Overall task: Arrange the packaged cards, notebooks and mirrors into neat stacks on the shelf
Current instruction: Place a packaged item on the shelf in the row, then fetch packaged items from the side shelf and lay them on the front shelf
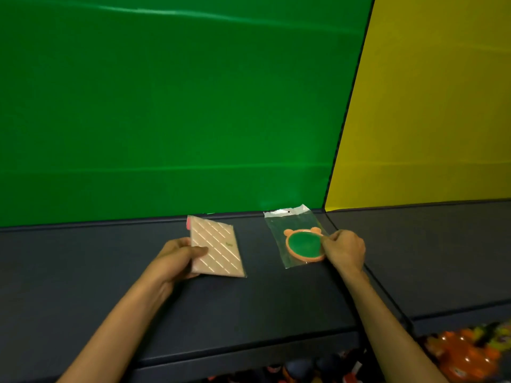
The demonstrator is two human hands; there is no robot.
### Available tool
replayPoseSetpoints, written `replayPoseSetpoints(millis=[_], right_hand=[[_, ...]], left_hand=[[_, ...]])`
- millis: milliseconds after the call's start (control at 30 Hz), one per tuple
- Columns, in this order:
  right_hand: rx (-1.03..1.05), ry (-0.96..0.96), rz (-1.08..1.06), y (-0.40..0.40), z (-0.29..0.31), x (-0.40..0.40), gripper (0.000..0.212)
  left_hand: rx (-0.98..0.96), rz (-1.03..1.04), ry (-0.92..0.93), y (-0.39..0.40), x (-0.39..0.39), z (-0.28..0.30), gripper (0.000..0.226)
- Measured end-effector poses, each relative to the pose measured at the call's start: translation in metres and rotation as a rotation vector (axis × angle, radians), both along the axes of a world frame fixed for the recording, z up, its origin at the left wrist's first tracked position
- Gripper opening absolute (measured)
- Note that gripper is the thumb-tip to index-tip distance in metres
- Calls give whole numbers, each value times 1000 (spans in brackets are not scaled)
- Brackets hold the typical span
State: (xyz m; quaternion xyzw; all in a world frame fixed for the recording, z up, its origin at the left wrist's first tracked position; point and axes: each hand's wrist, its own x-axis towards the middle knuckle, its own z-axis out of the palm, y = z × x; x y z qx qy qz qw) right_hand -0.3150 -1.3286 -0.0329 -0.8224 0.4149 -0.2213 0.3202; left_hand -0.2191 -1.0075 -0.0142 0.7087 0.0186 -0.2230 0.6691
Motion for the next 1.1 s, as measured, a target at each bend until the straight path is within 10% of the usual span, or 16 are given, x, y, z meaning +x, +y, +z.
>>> replayPoseSetpoints(millis=[300, 600, 1100], right_hand=[[-317, 109, 128, -21, -2, 2, 34], [-348, -6, 438, 6, 6, 20, 28], [-507, -98, 982, 158, 25, 45, 34]], left_hand=[[266, 112, -173, -36, 9, -10, 14], [1124, -68, -672, -46, -8, -22, 58], [1247, -88, -951, 62, -43, 11, 52]])
